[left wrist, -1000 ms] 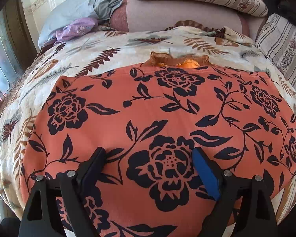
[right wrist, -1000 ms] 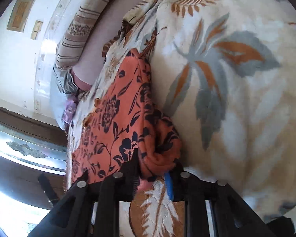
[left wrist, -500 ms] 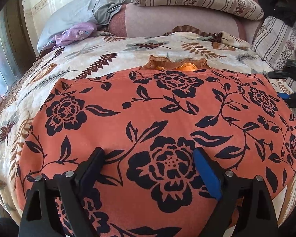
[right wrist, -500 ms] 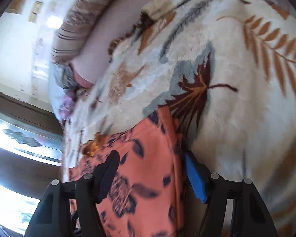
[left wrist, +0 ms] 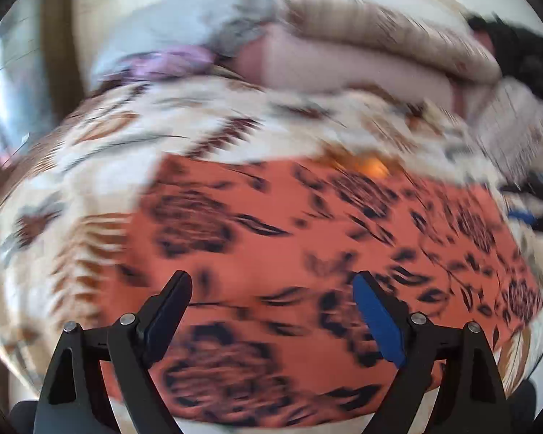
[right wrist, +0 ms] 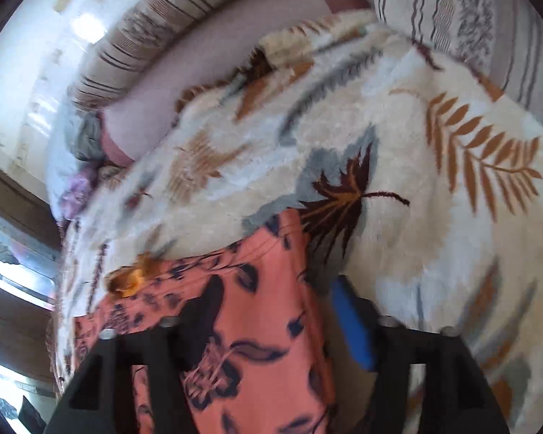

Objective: Fold small clothes

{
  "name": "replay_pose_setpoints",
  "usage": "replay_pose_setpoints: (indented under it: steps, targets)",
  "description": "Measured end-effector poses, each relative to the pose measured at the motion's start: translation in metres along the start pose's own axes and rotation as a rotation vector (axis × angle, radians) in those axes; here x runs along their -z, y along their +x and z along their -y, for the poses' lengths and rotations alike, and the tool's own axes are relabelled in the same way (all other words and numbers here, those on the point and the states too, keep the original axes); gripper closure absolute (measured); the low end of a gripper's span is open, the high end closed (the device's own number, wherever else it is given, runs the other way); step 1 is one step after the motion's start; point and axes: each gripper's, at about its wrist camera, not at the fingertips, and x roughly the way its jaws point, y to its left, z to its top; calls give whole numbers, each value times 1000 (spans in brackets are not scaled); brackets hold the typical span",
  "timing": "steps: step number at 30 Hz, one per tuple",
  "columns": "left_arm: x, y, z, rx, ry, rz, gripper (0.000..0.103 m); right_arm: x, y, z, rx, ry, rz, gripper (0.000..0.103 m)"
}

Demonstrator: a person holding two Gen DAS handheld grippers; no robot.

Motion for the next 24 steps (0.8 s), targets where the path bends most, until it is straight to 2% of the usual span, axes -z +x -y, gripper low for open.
replay_pose_setpoints:
  steps: [3,4,5,6,7,10,12,14,15,16,18,19,21,22,24]
  targets:
    - [7,-6,-57,-61,-159,-49,12,31,-31,-13,-102,-25,10,33]
    - [14,0,-73,-78,-193,-98,27,43,-36,-19,-135,-36,0,33]
    - [23,12,-84,-76,-201,-178,53,57,-42,-24,-168,-48,-18,33]
    - [32,20,-94,-31,-221,-230,72,69,-43,-28,-188,-60,-37,33]
    - [34,14,-99,-7,-233,-200,75,82,-42,-32,-197,-73,-56,33]
    - [31,5,-97,1,-226,-222,76,113,-32,-37,-152,-106,-116,33]
    - [31,-2,-102,29,-251,-240,74,123,-31,-35,-145,-98,-119,33]
    - [26,-8,-110,82,-299,-258,59,130,-39,-33,-177,-69,-92,33]
    - [19,-11,-114,113,-318,-250,46,133,-41,-34,-190,-65,-85,32]
    - [11,-12,-115,127,-325,-227,39,137,-44,-37,-199,-72,-86,31]
    - [-15,-8,-115,126,-304,-162,35,144,-45,-42,-193,-107,-76,31]
    - [-30,0,-114,131,-292,-142,35,147,-45,-42,-186,-119,-73,31]
    - [-60,29,-112,156,-272,-152,35,151,-38,-36,-182,-99,-91,31]
    - [-73,49,-112,164,-274,-180,35,152,-35,-31,-188,-74,-95,31]
    - [-91,88,-115,131,-276,-247,35,153,-34,-23,-215,-31,-86,31]
